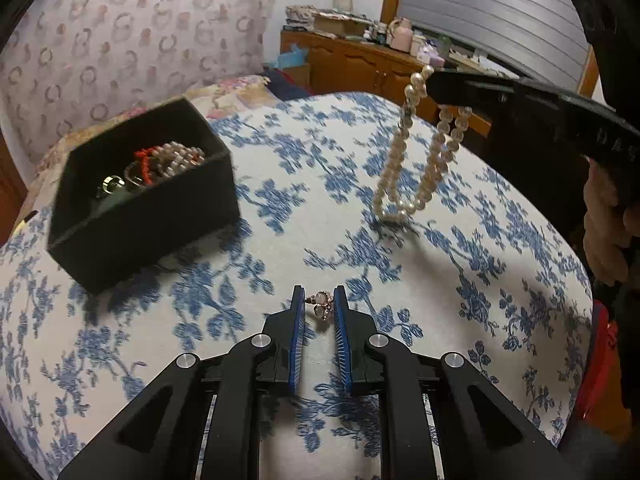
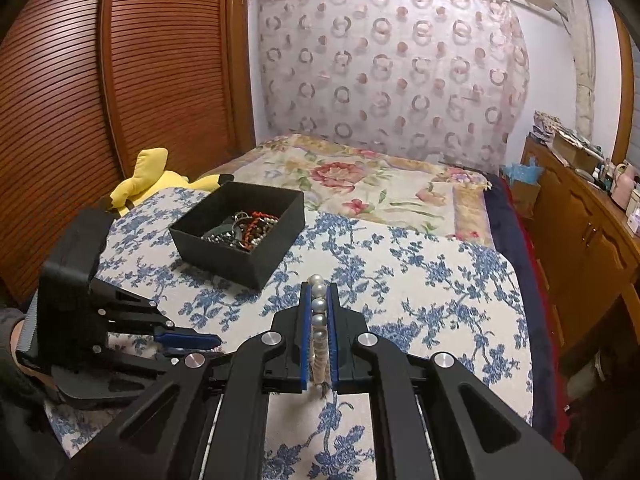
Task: Organize jewelry
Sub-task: 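Lift the pearl necklace with the right gripper while the left gripper grasps the small gold ring, then lower the pearl necklace and gold ring into the black box and open both grippers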
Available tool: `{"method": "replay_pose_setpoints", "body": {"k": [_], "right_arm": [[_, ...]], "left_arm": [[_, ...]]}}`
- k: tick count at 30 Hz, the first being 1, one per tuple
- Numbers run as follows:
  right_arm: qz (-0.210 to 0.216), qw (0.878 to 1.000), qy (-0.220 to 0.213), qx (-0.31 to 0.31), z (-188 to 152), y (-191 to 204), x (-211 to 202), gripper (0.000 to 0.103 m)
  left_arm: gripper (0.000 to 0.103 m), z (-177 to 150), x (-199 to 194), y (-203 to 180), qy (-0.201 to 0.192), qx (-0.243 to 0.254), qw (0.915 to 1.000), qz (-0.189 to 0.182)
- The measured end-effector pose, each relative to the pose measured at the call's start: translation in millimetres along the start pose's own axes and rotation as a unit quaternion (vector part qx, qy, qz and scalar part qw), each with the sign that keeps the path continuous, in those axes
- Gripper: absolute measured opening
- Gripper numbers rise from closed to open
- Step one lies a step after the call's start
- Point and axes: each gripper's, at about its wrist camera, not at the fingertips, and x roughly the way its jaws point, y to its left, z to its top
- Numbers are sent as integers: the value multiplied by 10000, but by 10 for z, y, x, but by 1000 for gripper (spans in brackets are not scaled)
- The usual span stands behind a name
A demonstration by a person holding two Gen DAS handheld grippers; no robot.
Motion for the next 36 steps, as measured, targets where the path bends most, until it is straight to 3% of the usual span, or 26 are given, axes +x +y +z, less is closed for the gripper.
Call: {"method": "replay_pose_setpoints", "body": {"k": [16,22,31,33,34,35,36], "right_arm": [[401,9954,-720,-487,847,364,98,8],[566,9940,-700,-627,1103,479,378,8],[693,9946,-311,-714,1248,523,981,8],[688,9950,-195,-704,1244,515,1115,8],[687,9951,-162,-694,1238,517,1150,8],[692,9952,-116,-677,1227,514,1194,8],[696,9954,-67,-659,1213,509,1243,8]], "left_arm": [[14,470,-464,792,-697,-548,9944,574],[14,586,-410,1059,-706,-689,9926,704],[14,673,-273,1320,-716,-911,9903,773],[20,692,-269,1368,-729,-966,9895,788],[34,693,-269,1383,-742,-990,9890,815],[40,692,-281,1394,-775,-1010,9883,837],[40,687,-298,1405,-807,-1023,9877,865]]}}
